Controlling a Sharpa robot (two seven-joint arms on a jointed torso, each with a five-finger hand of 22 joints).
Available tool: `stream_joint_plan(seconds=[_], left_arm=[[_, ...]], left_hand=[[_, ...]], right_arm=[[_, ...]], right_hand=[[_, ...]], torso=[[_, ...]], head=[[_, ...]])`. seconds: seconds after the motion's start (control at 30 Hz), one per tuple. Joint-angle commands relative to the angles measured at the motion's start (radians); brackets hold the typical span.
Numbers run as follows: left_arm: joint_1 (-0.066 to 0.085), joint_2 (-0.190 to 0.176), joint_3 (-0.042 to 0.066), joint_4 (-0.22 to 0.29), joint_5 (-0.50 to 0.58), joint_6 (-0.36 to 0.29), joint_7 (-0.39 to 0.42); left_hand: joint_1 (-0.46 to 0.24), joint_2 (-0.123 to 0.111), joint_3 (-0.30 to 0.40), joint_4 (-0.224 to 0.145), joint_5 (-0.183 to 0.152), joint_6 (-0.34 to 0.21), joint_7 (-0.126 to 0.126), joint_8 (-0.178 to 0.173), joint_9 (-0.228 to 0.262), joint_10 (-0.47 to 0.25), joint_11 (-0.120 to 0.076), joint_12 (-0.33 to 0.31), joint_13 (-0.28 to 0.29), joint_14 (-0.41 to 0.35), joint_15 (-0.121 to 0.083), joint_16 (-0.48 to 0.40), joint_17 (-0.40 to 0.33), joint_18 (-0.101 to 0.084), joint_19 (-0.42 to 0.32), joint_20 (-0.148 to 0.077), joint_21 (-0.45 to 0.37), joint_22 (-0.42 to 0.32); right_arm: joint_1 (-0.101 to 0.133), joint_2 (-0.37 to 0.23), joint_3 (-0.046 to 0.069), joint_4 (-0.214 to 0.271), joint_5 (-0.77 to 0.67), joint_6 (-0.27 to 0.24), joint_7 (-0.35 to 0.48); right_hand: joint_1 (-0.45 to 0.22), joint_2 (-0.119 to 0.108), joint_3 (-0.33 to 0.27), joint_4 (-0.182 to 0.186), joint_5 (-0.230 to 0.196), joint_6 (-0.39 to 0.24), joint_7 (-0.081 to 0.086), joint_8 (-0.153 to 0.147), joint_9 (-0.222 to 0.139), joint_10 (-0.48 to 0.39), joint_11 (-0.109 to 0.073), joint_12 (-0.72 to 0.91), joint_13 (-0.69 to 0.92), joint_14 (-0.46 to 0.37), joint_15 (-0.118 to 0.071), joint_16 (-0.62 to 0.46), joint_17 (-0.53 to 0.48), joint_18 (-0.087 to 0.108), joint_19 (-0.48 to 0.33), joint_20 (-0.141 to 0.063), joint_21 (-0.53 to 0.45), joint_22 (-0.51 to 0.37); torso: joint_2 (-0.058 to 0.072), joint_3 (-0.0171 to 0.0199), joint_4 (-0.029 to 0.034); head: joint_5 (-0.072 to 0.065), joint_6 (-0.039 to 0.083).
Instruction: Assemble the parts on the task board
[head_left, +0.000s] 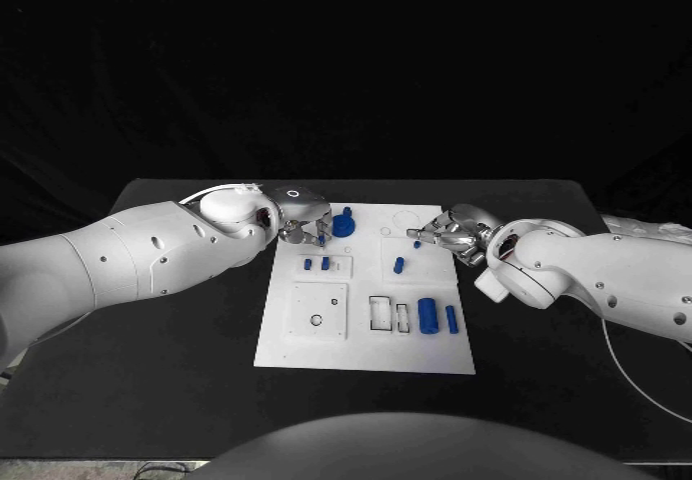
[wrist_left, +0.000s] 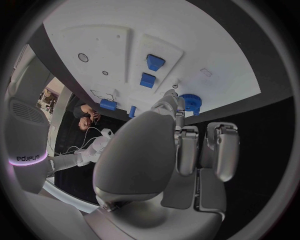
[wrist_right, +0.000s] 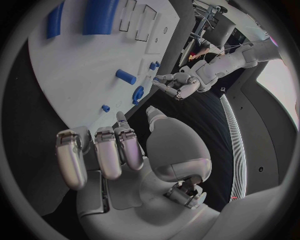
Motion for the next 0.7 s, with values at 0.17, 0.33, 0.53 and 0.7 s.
stream_joint_plan(seconds=[0.17, 0.33, 0.53, 0.7], left_arm=[[-0.001, 0.008, 0.000, -0.010, -0.001, 0.012, 0.013], [-0.001, 0.010, 0.000, -0.015, -0.002, 0.017, 0.013], [-0.007, 0.010, 0.000, -0.021, -0.002, 0.016, 0.015], [-0.016, 0.013, 0.000, -0.024, -0.006, 0.017, 0.020]], left_hand=[[0.011, -0.004, 0.006, 0.000, 0.003, 0.000, -0.002, 0.002, 0.000, -0.002, -0.006, -0.006, 0.001, 0.102, 0.000, 0.002, 0.263, -0.008, 0.103, -0.005, 0.002, 0.263], [0.011, -0.004, 0.007, 0.000, 0.003, -0.001, -0.002, 0.002, 0.000, -0.003, -0.006, -0.007, 0.001, 0.102, 0.000, 0.002, 0.263, -0.008, 0.103, -0.005, 0.002, 0.263], [0.011, -0.005, 0.007, 0.000, 0.003, -0.001, -0.002, 0.001, 0.000, -0.003, -0.006, -0.007, 0.001, 0.102, -0.001, 0.002, 0.263, -0.008, 0.103, -0.005, 0.002, 0.263], [0.011, -0.005, 0.007, 0.000, 0.003, -0.001, -0.002, 0.001, 0.000, -0.004, -0.006, -0.007, 0.001, 0.102, -0.001, 0.002, 0.263, -0.008, 0.103, -0.005, 0.002, 0.263]], right_arm=[[-0.001, 0.001, 0.000, 0.002, -0.003, 0.013, 0.002], [-0.001, 0.001, 0.000, 0.002, -0.003, 0.013, 0.002], [-0.001, 0.001, 0.000, 0.002, -0.003, 0.013, 0.002], [-0.001, 0.000, 0.000, 0.003, -0.003, 0.013, 0.001]], right_hand=[[0.000, 0.008, -0.006, 0.001, 0.005, 0.008, 0.023, 0.005, 0.001, 0.105, 0.009, 0.007, 0.263, 0.106, 0.004, 0.006, 0.263, -0.014, 0.103, 0.006, 0.005, 0.263], [0.000, 0.008, -0.006, 0.001, 0.005, 0.008, 0.023, 0.005, 0.001, 0.105, 0.009, 0.007, 0.263, 0.106, 0.004, 0.006, 0.263, -0.014, 0.103, 0.006, 0.005, 0.263], [0.000, 0.008, -0.006, 0.001, 0.006, 0.008, 0.023, 0.006, 0.001, 0.105, 0.009, 0.007, 0.263, 0.106, 0.004, 0.006, 0.263, -0.014, 0.103, 0.006, 0.005, 0.263], [0.000, 0.008, -0.006, 0.001, 0.006, 0.008, 0.023, 0.006, 0.001, 0.105, 0.009, 0.007, 0.263, 0.106, 0.004, 0.006, 0.263, -0.014, 0.103, 0.006, 0.005, 0.263]], torso=[[0.000, 0.0007, -0.0006], [0.000, 0.0004, -0.0001], [0.000, 0.0004, 0.0000], [0.001, -0.0009, 0.0006]], head=[[0.001, 0.000], [0.000, -0.002], [0.000, -0.001], [-0.005, -0.002]])
